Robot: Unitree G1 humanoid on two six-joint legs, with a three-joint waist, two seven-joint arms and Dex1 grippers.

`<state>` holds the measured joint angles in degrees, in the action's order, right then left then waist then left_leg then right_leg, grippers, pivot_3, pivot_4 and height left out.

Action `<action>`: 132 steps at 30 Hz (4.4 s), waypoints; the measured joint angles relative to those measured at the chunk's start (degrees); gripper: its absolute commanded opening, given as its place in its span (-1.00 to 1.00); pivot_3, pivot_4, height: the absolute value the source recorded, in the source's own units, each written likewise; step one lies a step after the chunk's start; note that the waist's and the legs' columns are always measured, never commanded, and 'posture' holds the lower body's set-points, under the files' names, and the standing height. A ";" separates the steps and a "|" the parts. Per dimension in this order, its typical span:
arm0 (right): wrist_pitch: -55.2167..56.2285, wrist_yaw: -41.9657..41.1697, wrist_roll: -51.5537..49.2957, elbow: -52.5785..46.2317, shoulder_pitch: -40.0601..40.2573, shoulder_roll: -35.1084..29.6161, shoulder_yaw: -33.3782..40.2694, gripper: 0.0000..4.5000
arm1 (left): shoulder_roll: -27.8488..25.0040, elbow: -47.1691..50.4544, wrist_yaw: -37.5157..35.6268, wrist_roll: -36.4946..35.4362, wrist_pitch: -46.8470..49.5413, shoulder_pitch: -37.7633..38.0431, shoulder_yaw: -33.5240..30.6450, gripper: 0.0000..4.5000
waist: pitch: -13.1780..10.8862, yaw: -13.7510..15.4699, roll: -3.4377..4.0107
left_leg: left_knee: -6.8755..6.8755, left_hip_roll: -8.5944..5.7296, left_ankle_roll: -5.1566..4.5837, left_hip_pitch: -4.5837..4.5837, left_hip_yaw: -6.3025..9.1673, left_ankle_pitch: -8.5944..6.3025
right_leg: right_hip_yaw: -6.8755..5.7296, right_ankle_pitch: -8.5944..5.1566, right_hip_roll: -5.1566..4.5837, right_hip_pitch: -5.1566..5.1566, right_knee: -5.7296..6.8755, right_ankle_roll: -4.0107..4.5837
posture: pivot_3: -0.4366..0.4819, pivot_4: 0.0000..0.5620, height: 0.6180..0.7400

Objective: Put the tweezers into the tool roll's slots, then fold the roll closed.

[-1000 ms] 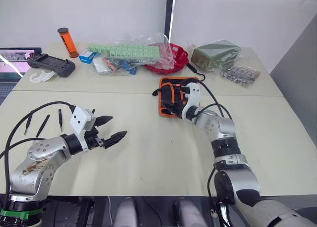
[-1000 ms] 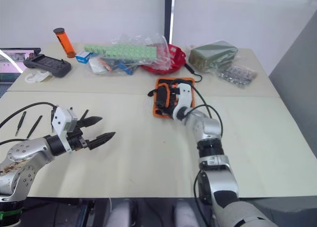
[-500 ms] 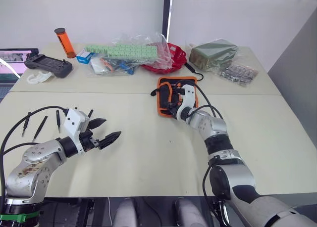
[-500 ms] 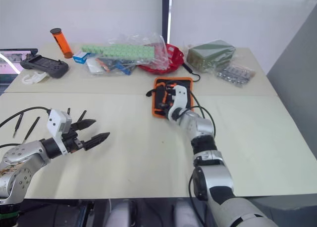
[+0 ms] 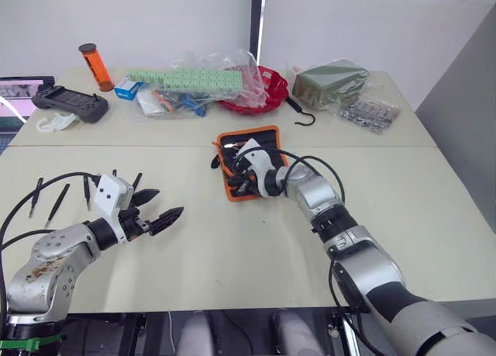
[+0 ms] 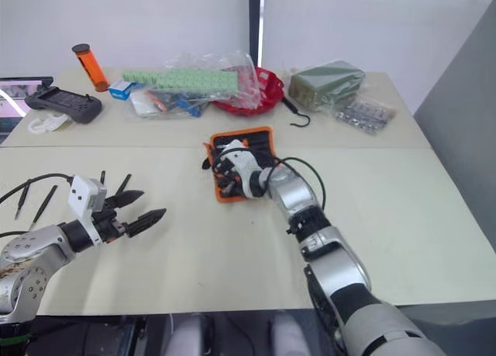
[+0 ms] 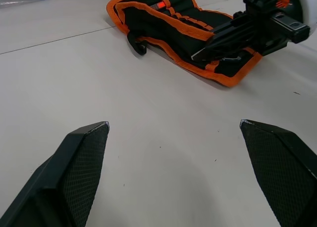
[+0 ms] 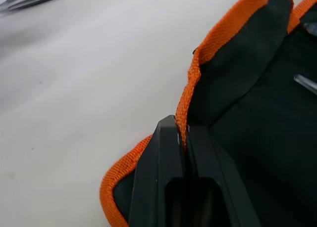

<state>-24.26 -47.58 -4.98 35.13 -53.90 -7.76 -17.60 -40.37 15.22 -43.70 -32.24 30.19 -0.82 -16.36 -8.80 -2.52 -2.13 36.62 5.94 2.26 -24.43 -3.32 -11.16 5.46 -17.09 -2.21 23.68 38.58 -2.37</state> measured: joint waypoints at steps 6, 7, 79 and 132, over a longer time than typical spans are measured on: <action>-6.77 -6.56 -0.73 -12.65 4.49 -2.46 -2.46 -0.99 | 0.42 -0.06 -0.33 0.56 -0.38 0.60 0.04 1.00 | 0.00 0.12 0.00 | 0.00 0.00 0.00 -0.16 0.00 0.00 | 0.01 0.00 0.00 0.18 0.07 0.00 | -0.05 -0.47 0.95; -8.53 -7.81 -0.93 -15.81 5.91 -3.66 -2.91 -0.99 | 0.46 -0.10 -0.38 0.61 -0.40 1.16 0.06 1.00 | 0.00 0.19 0.00 | 0.05 -0.01 0.01 -0.31 0.00 0.01 | 0.02 0.00 0.00 0.35 0.13 0.00 | -0.05 -0.47 0.95; -29.56 2.66 -9.84 -47.85 18.40 -11.62 2.73 -0.23 | 10.50 -86.72 -38.19 44.14 -63.67 -67.56 32.38 -1.00 | 0.00 3.05 -0.05 | 0.37 -0.07 0.04 -0.73 0.29 0.22 | -0.16 -0.01 0.09 0.57 0.39 0.02 | -0.05 -0.47 0.95; -39.40 10.04 -21.11 -41.98 25.10 -2.54 2.81 -1.00 | 2.61 -69.10 -48.58 22.11 -34.26 -59.48 28.01 0.88 | 0.30 2.38 -0.10 | 0.48 -0.08 0.01 -0.68 0.63 0.25 | -0.33 -0.02 0.10 0.33 0.49 0.01 | -0.05 -0.47 0.95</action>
<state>-63.65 -37.54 -26.09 -6.85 -28.80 -10.30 -14.79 -37.76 -53.88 -92.27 -10.13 -4.06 -60.29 11.66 -8.50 -0.14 -2.23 37.10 5.85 2.27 -25.11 -2.70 -10.91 5.14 -17.10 -2.11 24.01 39.07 -2.36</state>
